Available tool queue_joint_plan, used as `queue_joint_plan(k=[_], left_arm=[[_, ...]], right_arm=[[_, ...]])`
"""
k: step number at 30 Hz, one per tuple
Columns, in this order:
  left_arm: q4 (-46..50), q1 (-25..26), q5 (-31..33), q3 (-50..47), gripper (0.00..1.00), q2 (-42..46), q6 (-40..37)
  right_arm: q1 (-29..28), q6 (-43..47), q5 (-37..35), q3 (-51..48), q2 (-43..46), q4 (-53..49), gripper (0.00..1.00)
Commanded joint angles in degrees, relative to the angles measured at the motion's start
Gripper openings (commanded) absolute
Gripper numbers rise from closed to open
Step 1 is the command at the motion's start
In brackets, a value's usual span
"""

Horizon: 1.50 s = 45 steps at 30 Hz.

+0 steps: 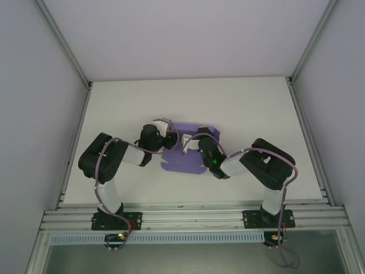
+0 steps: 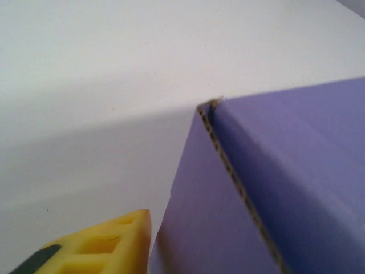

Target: Assemble paper box

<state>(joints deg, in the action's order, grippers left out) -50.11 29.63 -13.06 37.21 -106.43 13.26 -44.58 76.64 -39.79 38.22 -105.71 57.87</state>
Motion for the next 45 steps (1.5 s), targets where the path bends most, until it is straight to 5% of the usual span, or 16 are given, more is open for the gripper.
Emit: queue_joint_plan(k=[1,3,7,13,20,25,30,36,45], left_arm=[[-4.6,0.0,7.0,2.0,0.29,-1.3,1.2],[-5.2,0.7,11.6,2.4,0.0,-1.8,1.2],[-2.5,2.9,20.5,3.6,0.0,-2.3,-2.4],[-2.6,2.9,15.4,2.5,0.0,-2.1,-3.5],[-3.5,3.4,9.2,0.7,0.0,-1.0,-6.5],[-5.3,4.1,4.4,-0.6,0.0,-1.1,-8.1],[-6.0,5.1,2.4,-1.3,0.0,-1.2,-9.4],[-5.8,5.9,2.1,-0.7,0.0,-1.6,-9.6],[-6.1,6.1,0.5,-0.7,0.0,-2.1,-8.6]], right_arm=[[-0.9,-3.6,2.6,-0.6,0.3,-11.0,0.0],[-0.9,-4.8,3.2,-0.5,0.7,-12.9,0.0],[-1.1,-8.5,3.7,-0.3,2.7,-16.5,0.05],[-1.0,-24.1,8.3,0.3,14.1,-33.2,0.55],[1.4,-41.8,23.2,-0.1,32.9,-51.8,0.76],[8.7,-51.7,31.2,3.4,34.9,-53.9,0.8],[15.6,-64.6,44.0,15.7,27.1,-61.1,0.8],[16.0,-68.6,53.2,25.7,15.7,-64.2,0.77],[16.0,-70.4,55.6,28.3,5.6,-65.9,0.71]])
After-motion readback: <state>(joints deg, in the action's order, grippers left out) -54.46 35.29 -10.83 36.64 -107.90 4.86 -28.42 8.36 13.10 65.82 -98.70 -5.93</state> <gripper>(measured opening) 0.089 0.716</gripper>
